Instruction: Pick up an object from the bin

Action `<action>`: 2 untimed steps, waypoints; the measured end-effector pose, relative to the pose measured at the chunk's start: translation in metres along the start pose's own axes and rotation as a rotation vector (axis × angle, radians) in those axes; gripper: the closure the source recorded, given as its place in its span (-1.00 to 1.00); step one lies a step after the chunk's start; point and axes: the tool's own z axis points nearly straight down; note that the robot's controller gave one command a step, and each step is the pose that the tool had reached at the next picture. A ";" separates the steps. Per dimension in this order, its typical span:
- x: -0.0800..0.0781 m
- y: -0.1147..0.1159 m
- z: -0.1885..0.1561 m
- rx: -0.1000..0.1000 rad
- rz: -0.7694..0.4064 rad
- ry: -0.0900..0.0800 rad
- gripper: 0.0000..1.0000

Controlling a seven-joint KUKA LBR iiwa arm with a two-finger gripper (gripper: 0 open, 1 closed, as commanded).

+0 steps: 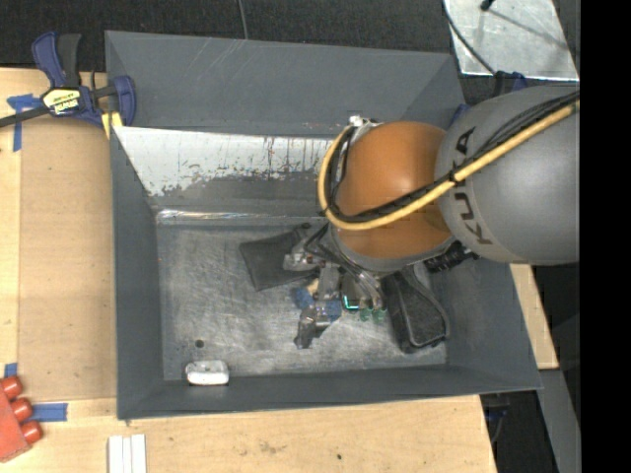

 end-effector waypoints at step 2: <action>-0.055 -0.060 0.089 0.001 -0.210 -0.007 -1.00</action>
Offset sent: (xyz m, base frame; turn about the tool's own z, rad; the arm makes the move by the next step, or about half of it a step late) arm 0.0364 -0.0741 -0.0626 -0.2940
